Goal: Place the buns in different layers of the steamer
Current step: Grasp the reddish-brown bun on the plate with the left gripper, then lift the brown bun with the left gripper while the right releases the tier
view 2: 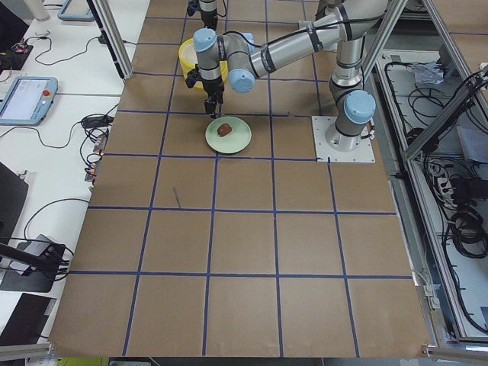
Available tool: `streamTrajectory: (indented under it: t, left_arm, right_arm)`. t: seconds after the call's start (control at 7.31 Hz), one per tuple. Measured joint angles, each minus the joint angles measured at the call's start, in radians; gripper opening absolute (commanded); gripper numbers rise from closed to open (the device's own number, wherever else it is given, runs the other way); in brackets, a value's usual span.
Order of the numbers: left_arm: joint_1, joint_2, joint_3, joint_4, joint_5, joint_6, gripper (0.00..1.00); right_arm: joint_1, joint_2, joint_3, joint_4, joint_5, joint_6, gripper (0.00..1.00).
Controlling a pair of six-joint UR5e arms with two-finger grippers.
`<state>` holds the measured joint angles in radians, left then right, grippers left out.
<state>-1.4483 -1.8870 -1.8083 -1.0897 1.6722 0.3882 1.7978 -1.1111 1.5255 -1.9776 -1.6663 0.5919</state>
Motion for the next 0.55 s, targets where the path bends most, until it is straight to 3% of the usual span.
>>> streamTrajectory:
  t: [0.14, 0.27, 0.41, 0.55]
  left_arm:
    - [0.0, -0.031, -0.014, 0.04, 0.001, 0.001, 0.91]
    - [0.0, -0.054, -0.021, 0.063, 0.003, 0.001, 0.67]
    - [0.001, -0.065, -0.025, 0.072, 0.005, 0.0, 0.37]
    - [0.008, -0.07, -0.034, 0.076, 0.006, -0.002, 0.2]
  right_arm:
    - [0.0, 0.0, 0.004, -0.001, 0.013, 0.0, 0.15]
    - [0.0, -0.001, 0.008, 0.0, 0.019, 0.0, 0.22]
    - [0.0, -0.004, 0.01, 0.001, 0.02, -0.001, 0.8]
    - [-0.001, -0.007, 0.012, 0.001, 0.017, -0.004, 0.98]
